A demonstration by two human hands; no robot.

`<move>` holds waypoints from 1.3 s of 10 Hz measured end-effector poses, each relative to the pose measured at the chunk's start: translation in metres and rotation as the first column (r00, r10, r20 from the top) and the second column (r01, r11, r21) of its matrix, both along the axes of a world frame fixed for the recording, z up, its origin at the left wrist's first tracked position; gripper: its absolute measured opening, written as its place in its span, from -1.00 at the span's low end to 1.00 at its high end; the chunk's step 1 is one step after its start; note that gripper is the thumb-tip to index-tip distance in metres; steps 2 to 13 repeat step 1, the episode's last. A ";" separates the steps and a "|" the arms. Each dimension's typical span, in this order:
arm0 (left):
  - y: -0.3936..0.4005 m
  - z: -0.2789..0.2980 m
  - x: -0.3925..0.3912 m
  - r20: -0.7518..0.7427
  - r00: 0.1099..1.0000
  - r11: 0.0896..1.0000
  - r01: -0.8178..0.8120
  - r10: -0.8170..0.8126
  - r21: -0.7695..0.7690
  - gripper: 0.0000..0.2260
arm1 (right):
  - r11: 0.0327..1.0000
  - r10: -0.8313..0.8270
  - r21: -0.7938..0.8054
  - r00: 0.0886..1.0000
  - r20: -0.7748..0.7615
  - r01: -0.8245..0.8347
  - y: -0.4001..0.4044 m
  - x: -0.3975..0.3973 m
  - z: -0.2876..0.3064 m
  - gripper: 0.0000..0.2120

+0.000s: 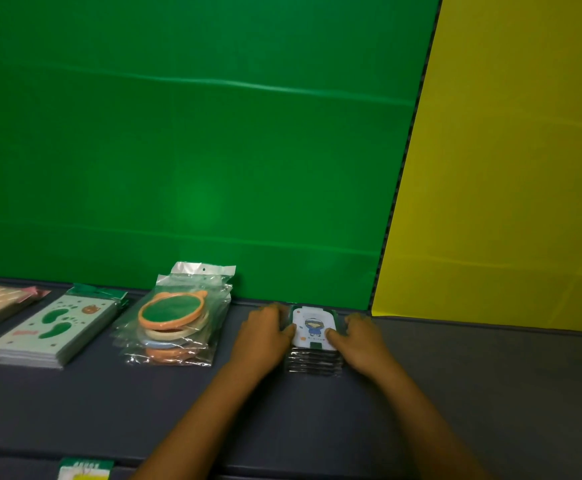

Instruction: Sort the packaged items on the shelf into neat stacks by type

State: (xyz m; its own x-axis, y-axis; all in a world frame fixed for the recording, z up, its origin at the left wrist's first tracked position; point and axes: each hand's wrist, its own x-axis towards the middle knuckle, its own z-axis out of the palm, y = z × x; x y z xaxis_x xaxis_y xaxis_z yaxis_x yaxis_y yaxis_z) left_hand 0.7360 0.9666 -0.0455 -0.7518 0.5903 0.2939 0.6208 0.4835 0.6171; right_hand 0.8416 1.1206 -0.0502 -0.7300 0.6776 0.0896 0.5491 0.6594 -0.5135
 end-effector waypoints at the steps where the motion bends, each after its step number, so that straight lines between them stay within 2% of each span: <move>1: -0.023 0.012 -0.009 -0.127 0.990 0.996 0.066 -0.059 0.056 -0.69 | 0.986 0.018 0.168 0.993 -0.121 0.003 -0.016 0.005 0.014 -0.55; 13: -0.023 0.012 -0.009 -0.127 0.990 0.996 0.066 -0.059 0.056 -0.69 | 0.986 0.018 0.168 0.993 -0.121 0.003 -0.016 0.005 0.014 -0.55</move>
